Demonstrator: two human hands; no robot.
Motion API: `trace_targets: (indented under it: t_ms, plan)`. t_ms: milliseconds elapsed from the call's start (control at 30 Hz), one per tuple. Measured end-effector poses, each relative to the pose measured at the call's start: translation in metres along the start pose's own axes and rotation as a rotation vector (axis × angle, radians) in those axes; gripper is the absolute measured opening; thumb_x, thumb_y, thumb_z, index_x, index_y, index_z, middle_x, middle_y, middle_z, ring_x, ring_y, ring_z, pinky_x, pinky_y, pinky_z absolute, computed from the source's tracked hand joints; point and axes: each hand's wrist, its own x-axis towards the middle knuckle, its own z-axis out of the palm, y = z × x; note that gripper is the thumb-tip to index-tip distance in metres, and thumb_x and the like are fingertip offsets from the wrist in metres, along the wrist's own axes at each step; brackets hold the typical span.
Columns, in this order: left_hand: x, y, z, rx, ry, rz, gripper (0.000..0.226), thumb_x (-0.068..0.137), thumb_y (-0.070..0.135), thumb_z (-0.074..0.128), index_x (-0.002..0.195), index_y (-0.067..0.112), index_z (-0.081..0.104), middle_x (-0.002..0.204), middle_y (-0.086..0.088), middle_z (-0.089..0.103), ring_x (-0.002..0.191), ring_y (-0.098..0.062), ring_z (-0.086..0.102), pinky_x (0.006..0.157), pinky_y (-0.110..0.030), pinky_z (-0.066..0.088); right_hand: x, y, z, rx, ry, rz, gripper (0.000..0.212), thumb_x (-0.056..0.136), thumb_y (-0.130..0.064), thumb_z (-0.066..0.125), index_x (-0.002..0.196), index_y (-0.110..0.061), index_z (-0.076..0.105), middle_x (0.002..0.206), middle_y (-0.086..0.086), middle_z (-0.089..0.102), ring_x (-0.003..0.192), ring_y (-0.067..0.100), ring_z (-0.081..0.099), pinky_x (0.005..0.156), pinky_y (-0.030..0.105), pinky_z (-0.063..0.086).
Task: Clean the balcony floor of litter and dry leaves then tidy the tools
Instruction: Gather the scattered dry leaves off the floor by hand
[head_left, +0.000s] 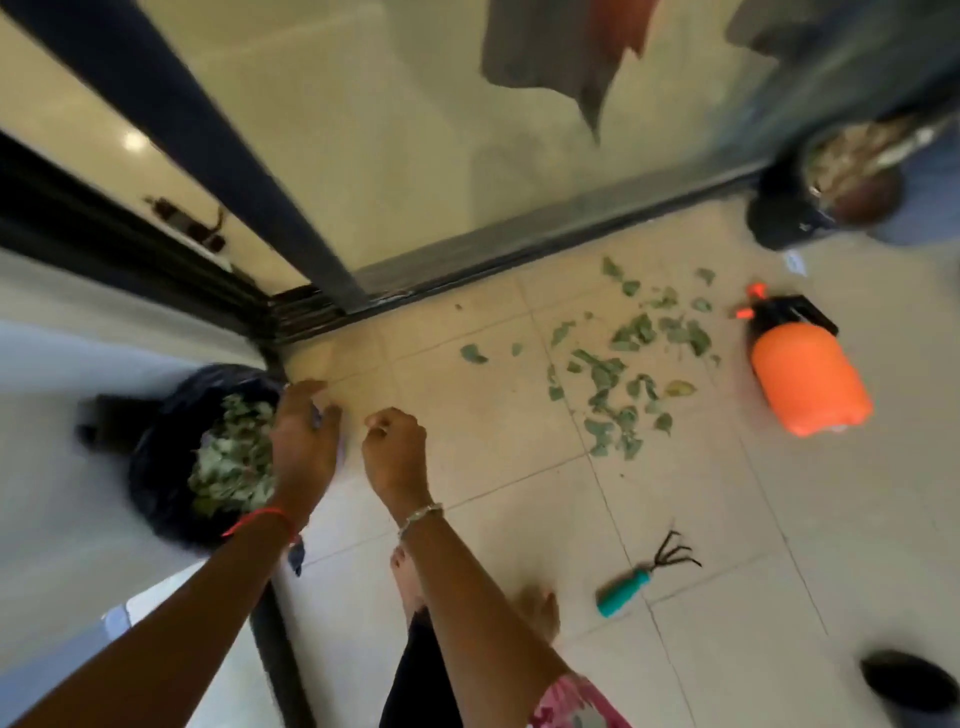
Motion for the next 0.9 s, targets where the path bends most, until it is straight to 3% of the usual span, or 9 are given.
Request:
trace_targets:
  t_ms: [100,200,367,467,533,633,733,900]
  plan:
    - [-0.014,0.062,0.058,-0.039,-0.164,0.270,0.023,0.089,-0.002,0.057,0.111,-0.005,0.058,0.117,-0.022,0.057,0.111,-0.035,0.052,0.098,-0.031,0.034,0.014,0.033,-0.067,0.057,0.206,0.066,0.024,0.086,0.006,0.045,0.099,0.006,0.066,0.104,0.019,0.067,0.101,0.028,0.061,0.087,0.018,0.043]
    - [-0.028,0.105,0.120,-0.061,-0.370,0.316,0.022,0.091,0.002,0.055,0.112,-0.001,0.058,0.120,-0.017,0.057,0.115,-0.030,0.050,0.100,-0.025,0.032,0.027,0.074,-0.132,0.099,0.422,0.126,0.022,0.089,-0.002,0.049,0.104,0.002,0.064,0.109,0.015,0.066,0.104,0.024,0.060,0.081,0.010,0.034]
    - [-0.038,0.125,0.226,-0.040,-0.566,0.384,0.031,0.090,0.013,0.059,0.118,0.000,0.055,0.125,-0.016,0.051,0.121,-0.026,0.046,0.101,-0.021,0.028,0.069,0.158,-0.202,0.142,0.641,0.132,0.032,0.094,-0.016,0.051,0.122,0.000,0.055,0.124,0.015,0.058,0.117,0.027,0.053,0.093,0.018,0.034]
    - [-0.030,0.097,0.297,0.037,-0.645,0.455,0.057,0.080,0.044,0.053,0.118,0.001,0.055,0.123,-0.015,0.052,0.116,-0.023,0.048,0.103,-0.035,0.034,0.109,0.223,-0.214,0.156,0.730,0.135,0.044,0.094,-0.022,0.051,0.132,0.001,0.045,0.135,0.017,0.049,0.126,0.029,0.044,0.105,0.030,0.035]
    - [-0.018,0.073,0.338,0.128,-0.643,0.593,0.067,0.078,0.052,0.045,0.121,0.002,0.054,0.124,-0.018,0.052,0.117,-0.032,0.050,0.099,-0.051,0.037,0.137,0.261,-0.212,0.121,0.791,0.165,0.056,0.094,-0.033,0.048,0.138,0.000,0.037,0.142,0.018,0.039,0.133,0.028,0.036,0.109,0.038,0.033]
    - [0.011,0.047,0.405,0.258,-0.590,0.831,0.064,0.083,0.050,0.045,0.130,0.006,0.047,0.136,-0.021,0.043,0.129,-0.038,0.038,0.104,-0.060,0.029,0.193,0.321,-0.210,0.100,0.996,0.270,0.064,0.095,-0.038,0.044,0.144,-0.001,0.026,0.152,0.016,0.026,0.141,0.027,0.023,0.115,0.037,0.024]
    - [0.031,0.036,0.459,0.300,-0.486,0.942,0.064,0.086,0.047,0.044,0.135,0.007,0.039,0.148,-0.021,0.029,0.140,-0.037,0.022,0.111,-0.056,0.016,0.243,0.354,-0.203,0.053,1.174,0.316,0.074,0.090,-0.048,0.041,0.145,-0.001,0.024,0.153,0.017,0.021,0.143,0.028,0.016,0.116,0.042,0.020]
    - [0.049,0.050,0.525,0.268,-0.400,1.098,0.057,0.092,0.038,0.044,0.140,0.009,0.032,0.151,-0.023,0.021,0.142,-0.035,0.018,0.113,-0.050,0.018,0.305,0.359,-0.206,-0.245,1.312,0.205,0.077,0.091,-0.052,0.039,0.145,0.001,0.023,0.154,0.020,0.017,0.144,0.029,0.010,0.118,0.037,0.008]
